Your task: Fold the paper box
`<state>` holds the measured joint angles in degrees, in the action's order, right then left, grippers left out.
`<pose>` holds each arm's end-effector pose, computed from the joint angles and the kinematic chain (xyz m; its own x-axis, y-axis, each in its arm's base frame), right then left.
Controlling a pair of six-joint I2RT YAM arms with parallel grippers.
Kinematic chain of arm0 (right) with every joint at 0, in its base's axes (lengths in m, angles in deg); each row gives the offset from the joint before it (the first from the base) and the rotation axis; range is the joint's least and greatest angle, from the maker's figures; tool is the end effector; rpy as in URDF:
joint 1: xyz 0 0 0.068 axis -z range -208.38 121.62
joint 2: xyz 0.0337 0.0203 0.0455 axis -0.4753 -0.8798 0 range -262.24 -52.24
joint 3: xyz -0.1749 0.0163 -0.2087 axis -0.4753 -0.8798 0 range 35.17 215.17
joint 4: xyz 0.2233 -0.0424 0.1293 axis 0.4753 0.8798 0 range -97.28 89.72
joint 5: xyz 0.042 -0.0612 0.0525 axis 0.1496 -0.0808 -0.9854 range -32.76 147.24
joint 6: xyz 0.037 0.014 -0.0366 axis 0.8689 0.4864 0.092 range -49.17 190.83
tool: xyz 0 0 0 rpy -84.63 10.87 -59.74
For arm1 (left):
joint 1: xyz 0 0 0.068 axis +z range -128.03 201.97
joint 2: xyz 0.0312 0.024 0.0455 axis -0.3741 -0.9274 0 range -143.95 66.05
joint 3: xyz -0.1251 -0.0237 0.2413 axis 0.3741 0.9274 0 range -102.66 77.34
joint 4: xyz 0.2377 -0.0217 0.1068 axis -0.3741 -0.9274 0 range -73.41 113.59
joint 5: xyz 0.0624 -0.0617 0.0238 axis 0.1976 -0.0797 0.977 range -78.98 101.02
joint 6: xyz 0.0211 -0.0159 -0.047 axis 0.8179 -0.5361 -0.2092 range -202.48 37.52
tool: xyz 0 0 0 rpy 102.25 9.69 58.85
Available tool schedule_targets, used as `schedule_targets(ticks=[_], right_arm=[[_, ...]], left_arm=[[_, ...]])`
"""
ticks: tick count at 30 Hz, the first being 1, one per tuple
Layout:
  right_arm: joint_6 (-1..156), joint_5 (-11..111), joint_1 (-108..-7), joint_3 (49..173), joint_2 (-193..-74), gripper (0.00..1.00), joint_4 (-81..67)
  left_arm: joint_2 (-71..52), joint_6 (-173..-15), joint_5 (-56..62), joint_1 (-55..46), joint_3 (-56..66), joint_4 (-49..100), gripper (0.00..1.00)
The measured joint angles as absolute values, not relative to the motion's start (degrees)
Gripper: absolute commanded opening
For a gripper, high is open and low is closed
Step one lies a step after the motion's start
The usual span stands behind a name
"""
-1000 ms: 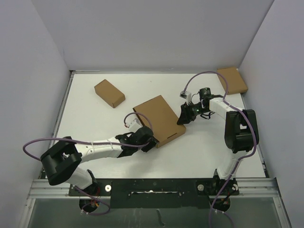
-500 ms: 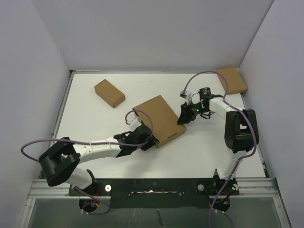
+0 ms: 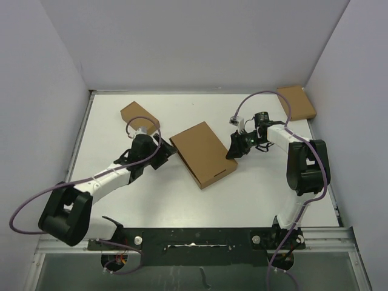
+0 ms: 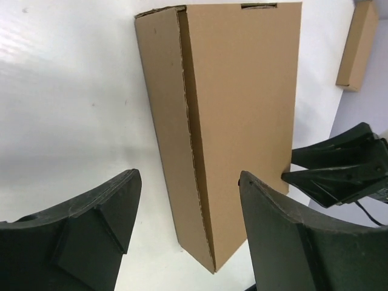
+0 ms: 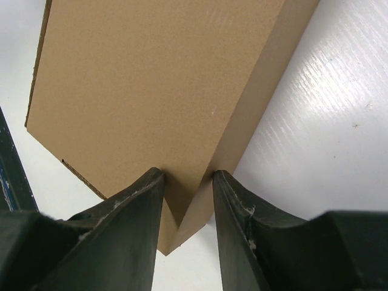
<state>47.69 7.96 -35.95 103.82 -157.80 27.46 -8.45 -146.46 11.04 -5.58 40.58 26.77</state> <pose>0.3468 0.0733 0.1763 -0.7385 -0.3567 -0.5722 -0.6662 0.5166 0.5379 0.2396 -0.1249 0.2032 -0.6361 -0.6818 -0.3614 -0.2493 0.6248 -0.7399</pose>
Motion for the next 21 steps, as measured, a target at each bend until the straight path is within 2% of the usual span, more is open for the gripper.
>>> schedule_targets(ticks=[5,8,9,12,16,19,21], right_arm=[[47.7,8.0,-36.0,103.9,-157.8,0.37,27.5],[47.6,8.0,-36.0,103.9,-157.8,0.37,27.5],[47.6,8.0,-36.0,103.9,-157.8,0.37,27.5],[47.5,8.0,-36.0,103.9,-157.8,0.37,27.5],[47.5,8.4,-36.0,104.0,-157.8,0.37,27.6],[47.5,8.6,-36.0,104.1,-157.8,0.37,27.7],[47.5,8.7,-36.0,104.1,-157.8,0.37,27.8]], left_arm=[[-18.1,-144.7,5.8,-4.7,36.2,28.9,0.65],[-22.9,-144.6,4.1,-4.8,33.3,30.2,0.59],[-24.6,-144.6,3.6,-4.8,32.1,30.6,0.55],[-28.4,-144.7,2.5,-4.9,29.5,31.4,0.36],[-31.4,-144.4,1.6,-4.5,28.1,32.2,0.20],[-31.4,-144.1,1.7,-4.4,28.1,32.8,0.21],[-31.4,-143.8,1.8,-4.4,28.1,32.9,0.31]])
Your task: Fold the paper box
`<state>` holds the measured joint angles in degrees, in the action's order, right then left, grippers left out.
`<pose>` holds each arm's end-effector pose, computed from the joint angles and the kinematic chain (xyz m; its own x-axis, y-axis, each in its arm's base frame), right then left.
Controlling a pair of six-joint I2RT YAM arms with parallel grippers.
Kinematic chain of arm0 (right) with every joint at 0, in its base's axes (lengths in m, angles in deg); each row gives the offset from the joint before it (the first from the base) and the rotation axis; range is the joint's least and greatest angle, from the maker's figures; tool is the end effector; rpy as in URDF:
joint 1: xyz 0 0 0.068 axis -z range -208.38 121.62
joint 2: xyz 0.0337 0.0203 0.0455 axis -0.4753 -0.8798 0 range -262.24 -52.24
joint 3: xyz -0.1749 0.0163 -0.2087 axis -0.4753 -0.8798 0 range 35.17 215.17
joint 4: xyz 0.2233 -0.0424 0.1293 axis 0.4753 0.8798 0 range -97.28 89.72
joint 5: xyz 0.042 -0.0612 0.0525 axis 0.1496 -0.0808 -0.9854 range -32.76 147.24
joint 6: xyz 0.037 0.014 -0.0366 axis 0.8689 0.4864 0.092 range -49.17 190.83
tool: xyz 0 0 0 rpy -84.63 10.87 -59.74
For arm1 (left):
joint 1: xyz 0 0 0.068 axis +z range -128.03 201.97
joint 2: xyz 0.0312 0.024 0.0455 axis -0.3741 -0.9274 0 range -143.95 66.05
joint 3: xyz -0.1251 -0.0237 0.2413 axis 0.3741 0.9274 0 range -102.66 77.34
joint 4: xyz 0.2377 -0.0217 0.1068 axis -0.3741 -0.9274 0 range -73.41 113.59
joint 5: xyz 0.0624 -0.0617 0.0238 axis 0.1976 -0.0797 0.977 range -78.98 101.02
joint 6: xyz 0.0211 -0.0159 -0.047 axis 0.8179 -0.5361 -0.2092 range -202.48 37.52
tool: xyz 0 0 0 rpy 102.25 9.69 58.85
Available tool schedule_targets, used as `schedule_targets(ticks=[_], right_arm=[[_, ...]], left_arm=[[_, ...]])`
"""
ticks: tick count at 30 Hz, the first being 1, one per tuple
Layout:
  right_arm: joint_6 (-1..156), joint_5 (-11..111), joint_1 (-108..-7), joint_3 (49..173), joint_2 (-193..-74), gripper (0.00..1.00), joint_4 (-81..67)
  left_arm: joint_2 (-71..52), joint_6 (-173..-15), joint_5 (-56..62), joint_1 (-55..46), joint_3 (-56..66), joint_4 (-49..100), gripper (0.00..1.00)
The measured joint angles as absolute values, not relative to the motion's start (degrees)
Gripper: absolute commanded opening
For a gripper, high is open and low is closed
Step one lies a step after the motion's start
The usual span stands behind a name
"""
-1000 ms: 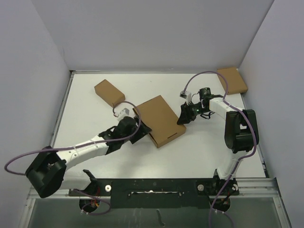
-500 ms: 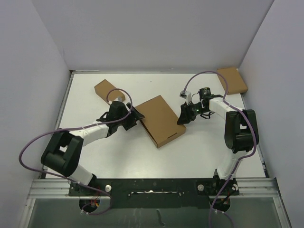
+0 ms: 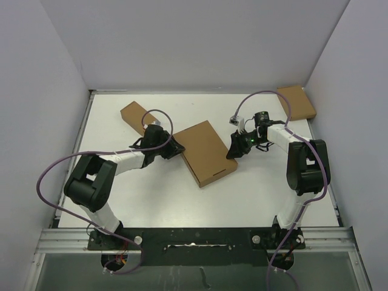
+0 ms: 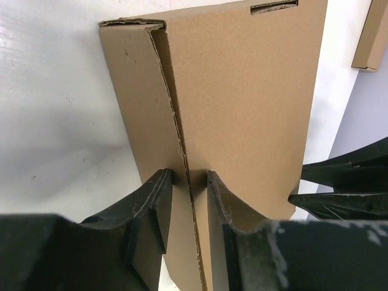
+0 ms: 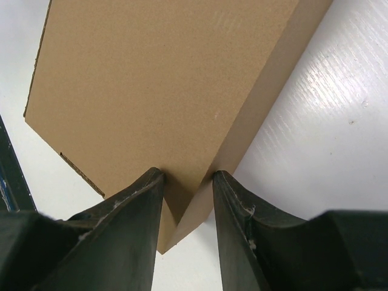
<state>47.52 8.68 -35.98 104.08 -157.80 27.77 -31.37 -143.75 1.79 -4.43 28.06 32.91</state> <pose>0.3472 0.0733 0.1770 -0.7373 -0.3625 -0.5700 -0.6670 0.5242 0.5295 0.3086 -0.1595 0.1644 -0.7529 -0.5926 -0.2862 -0.2277 0.6427 -0.7315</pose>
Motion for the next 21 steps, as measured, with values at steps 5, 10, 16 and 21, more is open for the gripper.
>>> schedule_targets(ticks=[5,10,16,21], right_arm=[[47.5,8.6,-36.0,104.1,-157.8,0.37,27.8],[47.5,8.6,-36.5,104.1,-157.8,0.37,27.7],[47.5,8.6,-36.7,104.1,-157.8,0.37,27.7],[47.5,8.6,-36.7,104.1,-157.8,0.37,27.7]], left_arm=[[-31.2,-142.0,1.7,-3.4,28.2,32.8,0.46],[-31.2,-140.2,0.7,0.0,28.1,32.6,0.47],[-32.2,-138.6,-0.3,2.7,24.5,31.9,0.43],[-35.8,-137.2,-0.5,2.7,21.2,31.6,0.38]])
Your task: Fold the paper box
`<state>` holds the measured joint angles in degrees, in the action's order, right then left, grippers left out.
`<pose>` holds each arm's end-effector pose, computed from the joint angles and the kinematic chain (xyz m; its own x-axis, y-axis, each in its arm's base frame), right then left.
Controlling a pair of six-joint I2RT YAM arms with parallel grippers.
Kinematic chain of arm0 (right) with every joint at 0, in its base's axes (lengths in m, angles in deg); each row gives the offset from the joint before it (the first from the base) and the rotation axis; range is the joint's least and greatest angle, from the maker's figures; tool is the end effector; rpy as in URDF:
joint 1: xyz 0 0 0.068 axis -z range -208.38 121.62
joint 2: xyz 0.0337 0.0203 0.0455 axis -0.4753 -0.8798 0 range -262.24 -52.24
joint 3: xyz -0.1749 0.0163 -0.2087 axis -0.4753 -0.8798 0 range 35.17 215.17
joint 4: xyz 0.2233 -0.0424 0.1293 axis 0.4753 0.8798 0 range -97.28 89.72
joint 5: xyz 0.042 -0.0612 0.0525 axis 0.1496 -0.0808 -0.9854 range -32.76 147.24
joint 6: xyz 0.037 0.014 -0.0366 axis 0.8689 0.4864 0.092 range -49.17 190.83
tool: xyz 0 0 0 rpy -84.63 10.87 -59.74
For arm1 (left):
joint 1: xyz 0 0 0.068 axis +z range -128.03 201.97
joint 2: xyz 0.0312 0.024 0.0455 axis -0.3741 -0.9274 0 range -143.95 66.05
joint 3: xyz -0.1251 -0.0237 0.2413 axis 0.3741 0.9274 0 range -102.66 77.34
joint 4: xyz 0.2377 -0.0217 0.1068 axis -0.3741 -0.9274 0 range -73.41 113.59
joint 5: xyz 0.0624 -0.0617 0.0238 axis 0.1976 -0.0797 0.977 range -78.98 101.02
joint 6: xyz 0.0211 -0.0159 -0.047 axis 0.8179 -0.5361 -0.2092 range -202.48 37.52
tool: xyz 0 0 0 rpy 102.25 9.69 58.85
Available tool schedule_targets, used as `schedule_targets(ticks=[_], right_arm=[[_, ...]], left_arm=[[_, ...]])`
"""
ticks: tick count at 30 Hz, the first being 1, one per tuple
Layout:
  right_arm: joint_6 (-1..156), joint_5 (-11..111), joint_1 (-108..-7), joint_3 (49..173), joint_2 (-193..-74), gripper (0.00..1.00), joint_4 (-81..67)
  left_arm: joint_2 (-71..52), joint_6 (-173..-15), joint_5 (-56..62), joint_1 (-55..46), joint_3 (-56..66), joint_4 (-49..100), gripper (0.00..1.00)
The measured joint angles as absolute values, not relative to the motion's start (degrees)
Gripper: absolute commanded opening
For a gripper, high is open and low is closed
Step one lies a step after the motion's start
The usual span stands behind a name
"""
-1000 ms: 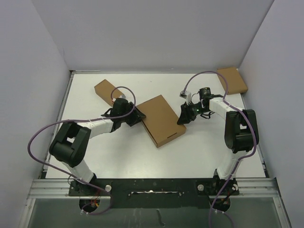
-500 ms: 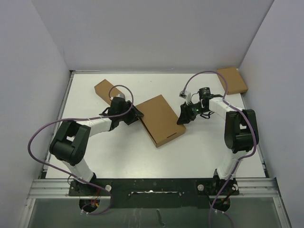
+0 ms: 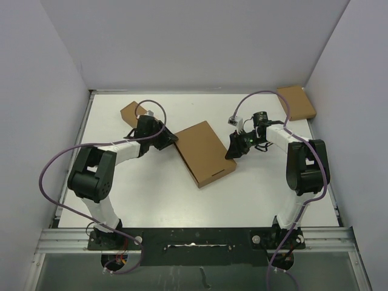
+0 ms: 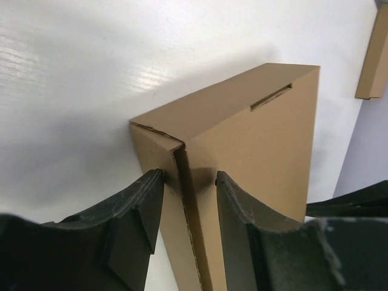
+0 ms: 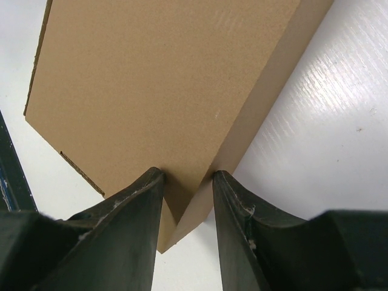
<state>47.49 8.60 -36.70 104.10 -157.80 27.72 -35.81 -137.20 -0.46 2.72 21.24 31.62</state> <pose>0.3464 0.0777 0.1772 -0.7316 -0.3715 -0.5716 -0.6747 0.5144 0.5293 0.3511 -0.1301 0.1715 -0.7188 -0.5964 -0.3573 -0.1993 0.6691 -0.7160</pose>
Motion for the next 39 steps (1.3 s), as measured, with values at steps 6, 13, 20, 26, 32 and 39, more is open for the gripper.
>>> schedule_targets(ticks=[6,13,20,26,32,39], right_arm=[[47.5,8.6,-36.7,104.3,-158.0,0.37,27.8],[47.5,8.7,-36.8,104.3,-158.0,0.37,27.9],[47.5,8.7,-36.8,104.4,-158.0,0.38,28.0],[47.5,8.3,-36.2,104.4,-158.0,0.43,28.1],[48.1,5.6,-32.5,103.8,-158.0,0.57,28.1],[52.2,-0.2,-27.3,103.3,-157.7,0.70,27.2]], left_arm=[[-38.5,-135.5,-1.2,2.9,18.9,30.4,0.34],[-40.5,-133.6,-2.2,3.0,15.6,29.9,0.04],[-40.6,-132.3,-2.3,3.1,15.3,30.5,0.19],[-38.9,-128.9,-2.1,3.1,16.7,30.3,0.39],[-25.4,-123.6,-2.5,2.9,24.7,30.4,0.70],[0.1,-120.2,-1.3,2.8,41.7,38.8,0.98]])
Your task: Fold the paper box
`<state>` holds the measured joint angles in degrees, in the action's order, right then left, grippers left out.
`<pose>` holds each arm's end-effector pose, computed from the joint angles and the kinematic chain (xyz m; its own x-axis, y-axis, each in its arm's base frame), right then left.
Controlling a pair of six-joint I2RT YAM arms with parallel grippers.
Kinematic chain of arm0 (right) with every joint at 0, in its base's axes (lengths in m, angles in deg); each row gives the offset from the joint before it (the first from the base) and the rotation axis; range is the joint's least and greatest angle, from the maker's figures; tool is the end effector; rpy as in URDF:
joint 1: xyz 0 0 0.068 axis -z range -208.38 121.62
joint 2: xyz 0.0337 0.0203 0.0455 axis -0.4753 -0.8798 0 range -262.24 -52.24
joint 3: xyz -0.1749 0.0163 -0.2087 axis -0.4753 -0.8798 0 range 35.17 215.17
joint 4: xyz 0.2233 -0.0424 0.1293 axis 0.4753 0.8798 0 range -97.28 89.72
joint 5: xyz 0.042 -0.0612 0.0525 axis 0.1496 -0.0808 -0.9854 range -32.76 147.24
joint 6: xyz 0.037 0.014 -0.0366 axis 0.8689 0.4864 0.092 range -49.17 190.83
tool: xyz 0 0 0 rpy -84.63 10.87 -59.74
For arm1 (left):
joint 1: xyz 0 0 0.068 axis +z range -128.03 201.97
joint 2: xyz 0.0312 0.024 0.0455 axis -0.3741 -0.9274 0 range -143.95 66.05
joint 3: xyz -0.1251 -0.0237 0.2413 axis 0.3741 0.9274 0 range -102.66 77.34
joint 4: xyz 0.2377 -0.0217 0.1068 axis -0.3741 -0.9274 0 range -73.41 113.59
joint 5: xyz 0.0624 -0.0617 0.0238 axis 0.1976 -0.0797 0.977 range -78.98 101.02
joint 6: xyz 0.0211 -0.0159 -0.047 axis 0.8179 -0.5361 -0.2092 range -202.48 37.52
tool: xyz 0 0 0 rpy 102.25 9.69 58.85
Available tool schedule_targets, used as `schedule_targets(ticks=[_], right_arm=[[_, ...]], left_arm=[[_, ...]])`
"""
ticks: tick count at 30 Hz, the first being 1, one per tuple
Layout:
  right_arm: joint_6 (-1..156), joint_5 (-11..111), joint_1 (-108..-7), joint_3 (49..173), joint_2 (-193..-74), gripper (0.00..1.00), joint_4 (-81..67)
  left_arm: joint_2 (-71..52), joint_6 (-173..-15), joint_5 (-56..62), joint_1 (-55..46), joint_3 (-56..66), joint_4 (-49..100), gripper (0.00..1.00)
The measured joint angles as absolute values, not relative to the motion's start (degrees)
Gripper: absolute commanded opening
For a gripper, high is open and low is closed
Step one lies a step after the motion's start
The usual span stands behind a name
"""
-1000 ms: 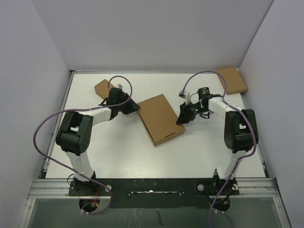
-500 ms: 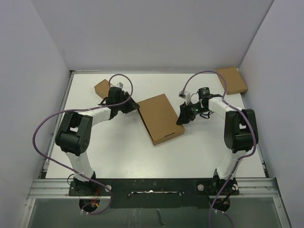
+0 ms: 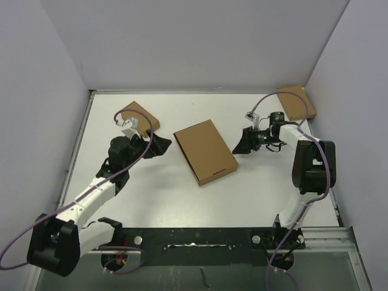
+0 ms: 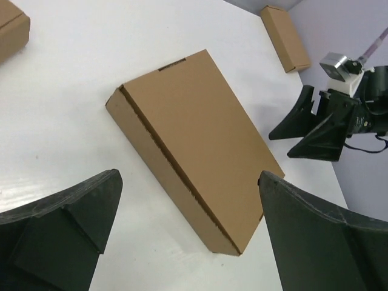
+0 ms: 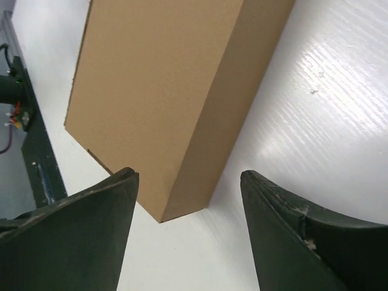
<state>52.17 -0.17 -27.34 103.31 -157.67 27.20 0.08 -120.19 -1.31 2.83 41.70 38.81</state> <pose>0.3512 0.0236 0.1787 -0.8186 -0.1574 -0.5524 -0.5442 0.5202 0.6582 0.2425 -0.0922 0.2543 -0.5100 -0.4556 -0.7296 0.2567 0.7290 -0.6346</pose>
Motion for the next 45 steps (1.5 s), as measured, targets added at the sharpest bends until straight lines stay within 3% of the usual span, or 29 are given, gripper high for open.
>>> schedule_targets(ticks=[9,17,24,35,45], right_arm=[[59.3,-3.9,-29.4,107.5,-162.0,0.62,26.1],[62.0,-5.9,-30.4,107.9,-169.0,0.37,27.0],[63.4,-9.7,-28.8,108.0,-171.0,0.23,27.1],[63.6,-15.5,-25.2,109.0,-174.8,0.20,30.4],[63.4,-15.8,-24.3,109.0,-174.8,0.20,31.1]], left_arm=[[7.6,-127.1,-2.2,2.2,59.0,45.3,0.98],[-0.9,-133.2,-0.1,-5.3,62.9,55.0,0.98],[-9.0,-137.7,5.8,-11.8,62.9,62.3,0.98],[-21.9,-142.4,11.6,-16.7,59.4,76.9,0.98],[-26.2,-143.9,12.1,-17.8,56.5,85.3,0.98]])
